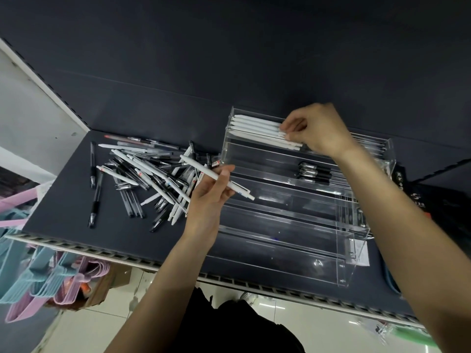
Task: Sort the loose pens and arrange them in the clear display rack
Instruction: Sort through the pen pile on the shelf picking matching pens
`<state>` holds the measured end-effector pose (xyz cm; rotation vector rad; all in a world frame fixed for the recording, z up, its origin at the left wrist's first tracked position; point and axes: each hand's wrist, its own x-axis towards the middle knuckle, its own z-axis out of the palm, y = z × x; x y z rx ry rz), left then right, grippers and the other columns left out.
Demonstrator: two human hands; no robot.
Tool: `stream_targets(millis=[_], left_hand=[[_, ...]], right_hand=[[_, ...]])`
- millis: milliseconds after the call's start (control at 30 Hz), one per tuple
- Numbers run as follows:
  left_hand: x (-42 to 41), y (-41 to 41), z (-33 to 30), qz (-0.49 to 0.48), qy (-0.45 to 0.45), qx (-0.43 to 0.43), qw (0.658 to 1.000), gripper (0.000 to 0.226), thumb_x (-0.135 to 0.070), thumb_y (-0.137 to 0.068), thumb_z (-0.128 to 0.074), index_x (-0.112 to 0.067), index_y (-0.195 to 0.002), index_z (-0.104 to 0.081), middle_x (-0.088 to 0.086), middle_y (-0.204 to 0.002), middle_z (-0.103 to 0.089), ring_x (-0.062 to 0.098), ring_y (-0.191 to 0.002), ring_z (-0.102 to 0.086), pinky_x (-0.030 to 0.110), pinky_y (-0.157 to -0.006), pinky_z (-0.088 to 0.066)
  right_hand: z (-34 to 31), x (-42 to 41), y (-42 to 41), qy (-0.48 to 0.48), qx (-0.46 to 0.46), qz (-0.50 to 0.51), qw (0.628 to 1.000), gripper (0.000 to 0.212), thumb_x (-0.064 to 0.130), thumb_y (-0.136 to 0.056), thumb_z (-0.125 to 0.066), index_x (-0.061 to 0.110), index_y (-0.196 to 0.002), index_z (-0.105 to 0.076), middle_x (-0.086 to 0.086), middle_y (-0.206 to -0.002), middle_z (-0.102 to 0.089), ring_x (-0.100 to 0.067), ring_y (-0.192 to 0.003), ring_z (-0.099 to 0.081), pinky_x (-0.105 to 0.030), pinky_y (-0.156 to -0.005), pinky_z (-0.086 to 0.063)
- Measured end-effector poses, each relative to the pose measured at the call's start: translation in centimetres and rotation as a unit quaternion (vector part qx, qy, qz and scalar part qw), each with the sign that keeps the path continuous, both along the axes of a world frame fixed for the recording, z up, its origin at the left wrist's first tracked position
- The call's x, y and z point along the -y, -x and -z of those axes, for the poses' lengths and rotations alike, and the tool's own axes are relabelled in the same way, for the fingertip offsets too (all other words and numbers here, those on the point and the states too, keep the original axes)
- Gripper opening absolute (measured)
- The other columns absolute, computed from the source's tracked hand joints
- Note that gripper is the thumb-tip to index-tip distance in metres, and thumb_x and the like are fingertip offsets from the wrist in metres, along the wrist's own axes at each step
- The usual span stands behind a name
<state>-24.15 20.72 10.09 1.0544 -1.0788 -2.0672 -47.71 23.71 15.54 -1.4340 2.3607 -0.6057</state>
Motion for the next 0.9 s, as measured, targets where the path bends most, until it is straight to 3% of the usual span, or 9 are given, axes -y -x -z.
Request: stream_targets(millis=[100, 200, 300, 400, 467, 600, 767, 900], left_hand=[[0.0, 0.1, 0.0, 0.000, -0.001, -0.007, 1.000, 0.016, -0.020, -0.093, -0.054, -0.019, -0.094, -0.069, -0.011, -0.078, -0.058, -0.001, -0.068, -0.054, 0.019, -0.077, -0.048], [0.0, 0.1, 0.1, 0.005, -0.001, -0.014, 1.000, 0.015, -0.020, -0.093, -0.054, -0.017, -0.097, -0.069, -0.009, -0.081, -0.059, -0.002, -0.070, -0.056, 0.016, -0.076, -0.049], [0.1, 0.3, 0.1, -0.001, -0.007, -0.027, 1.000, 0.015, -0.018, -0.090, -0.058, -0.016, -0.101, -0.067, -0.008, -0.089, -0.064, -0.001, -0.078, -0.062, 0.016, -0.076, -0.051], [0.0, 0.6, 0.0, -0.022, 0.020, -0.021, 0.999, 0.024, -0.012, -0.086, -0.064, -0.013, -0.110, -0.059, -0.006, -0.085, -0.066, 0.004, -0.083, -0.065, 0.017, -0.075, -0.052], [-0.3, 0.8, 0.0, -0.018, 0.060, -0.005, 0.998, 0.030, -0.010, -0.083, -0.068, -0.012, -0.111, -0.056, -0.005, -0.082, -0.066, 0.007, -0.084, -0.066, 0.019, -0.075, -0.053], [-1.7, 0.9, -0.1, 0.029, 0.137, 0.044, 0.989, 0.024, -0.012, -0.083, -0.070, -0.018, -0.103, -0.058, -0.003, -0.079, -0.068, 0.013, -0.080, -0.068, 0.031, -0.082, -0.055], [-1.3, 0.8, -0.2, 0.018, 0.153, 0.004, 0.988, 0.026, -0.010, -0.088, -0.064, -0.011, -0.112, -0.056, -0.002, -0.086, -0.070, 0.013, -0.082, -0.069, 0.023, -0.074, -0.055], [1.8, -0.3, 1.2, -0.056, 0.283, 0.128, 0.949, 0.028, -0.020, -0.090, -0.064, -0.017, -0.118, -0.057, -0.007, -0.102, -0.065, -0.005, -0.091, -0.060, 0.012, -0.078, -0.047]], right_hand=[[-0.6, 0.2, 0.0, -0.014, -0.023, -0.003, 1.000, 0.013, 0.015, -0.074, -0.080, 0.013, -0.086, -0.074, 0.006, -0.073, -0.065, 0.000, -0.065, -0.057, -0.010, -0.069, -0.046], [-1.3, -0.4, -0.3, 0.007, -0.051, 0.005, 0.999, 0.010, 0.022, -0.080, -0.075, 0.015, -0.087, -0.073, 0.002, -0.080, -0.069, -0.007, -0.073, -0.061, -0.021, -0.076, -0.050], [-2.4, -2.6, -1.9, 0.103, -0.071, 0.034, 0.992, 0.011, 0.026, -0.088, -0.066, 0.018, -0.094, -0.072, 0.008, -0.082, -0.066, -0.007, -0.077, -0.062, -0.020, -0.079, -0.050], [-1.8, -6.0, -6.4, 0.207, 0.002, 0.056, 0.977, 0.011, 0.024, -0.090, -0.063, 0.019, -0.098, -0.070, 0.011, -0.086, -0.067, -0.002, -0.075, -0.061, -0.011, -0.072, -0.046], [0.5, -7.4, -9.9, 0.192, 0.037, 0.040, 0.980, 0.014, 0.025, -0.088, -0.066, 0.021, -0.101, -0.070, 0.009, -0.092, -0.068, -0.003, -0.079, -0.061, -0.016, -0.073, -0.048], [4.6, -8.3, -13.4, 0.182, 0.019, 0.053, 0.982, 0.015, 0.021, -0.083, -0.071, 0.020, -0.099, -0.070, 0.007, -0.092, -0.067, -0.010, -0.081, -0.059, -0.030, -0.068, -0.052], [3.9, -8.8, -10.9, 0.217, -0.041, 0.098, 0.970, 0.018, 0.021, -0.083, -0.071, 0.018, -0.100, -0.074, 0.002, -0.095, -0.067, -0.019, -0.088, -0.059, -0.028, -0.074, -0.045], [3.3, -8.8, -6.6, 0.151, -0.159, 0.139, 0.966, 0.018, 0.018, -0.082, -0.072, 0.016, -0.100, -0.074, -0.003, -0.096, -0.069, -0.030, -0.094, -0.056, -0.028, -0.070, -0.040]])
